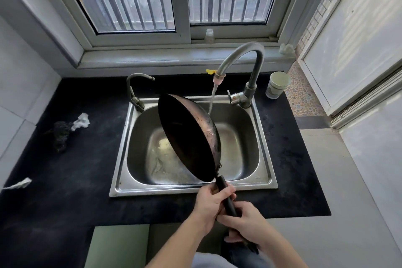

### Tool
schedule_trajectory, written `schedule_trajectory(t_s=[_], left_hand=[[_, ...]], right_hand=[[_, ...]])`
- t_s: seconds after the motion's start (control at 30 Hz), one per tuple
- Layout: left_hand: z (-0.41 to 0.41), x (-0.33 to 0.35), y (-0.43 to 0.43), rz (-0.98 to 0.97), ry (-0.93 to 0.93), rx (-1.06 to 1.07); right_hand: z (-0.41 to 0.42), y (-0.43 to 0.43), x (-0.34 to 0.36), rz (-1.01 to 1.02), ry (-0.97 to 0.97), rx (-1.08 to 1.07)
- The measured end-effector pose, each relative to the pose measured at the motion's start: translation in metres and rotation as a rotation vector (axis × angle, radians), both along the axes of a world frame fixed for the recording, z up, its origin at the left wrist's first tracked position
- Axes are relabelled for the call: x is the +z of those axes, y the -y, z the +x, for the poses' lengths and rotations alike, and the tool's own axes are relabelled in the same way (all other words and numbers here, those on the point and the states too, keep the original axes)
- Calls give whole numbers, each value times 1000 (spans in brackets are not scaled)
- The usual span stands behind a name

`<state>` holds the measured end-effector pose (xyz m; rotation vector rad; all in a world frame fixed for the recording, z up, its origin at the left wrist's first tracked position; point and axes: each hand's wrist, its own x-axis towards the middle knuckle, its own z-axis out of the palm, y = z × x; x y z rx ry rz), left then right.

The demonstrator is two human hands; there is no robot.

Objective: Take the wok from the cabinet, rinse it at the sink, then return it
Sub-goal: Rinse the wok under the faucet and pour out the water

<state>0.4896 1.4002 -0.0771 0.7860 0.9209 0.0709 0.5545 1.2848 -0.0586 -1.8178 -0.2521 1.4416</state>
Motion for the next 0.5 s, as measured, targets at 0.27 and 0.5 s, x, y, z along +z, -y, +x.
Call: schedule_trajectory(t_s=[0.27,0.5], left_hand=[[-4,-4,-6,48,-68,68],[-15,-9,-13,104,-63,77]], right_hand=[[-24,-7,-16,-100,681,166],[-28,-16,-14,53,529,112]])
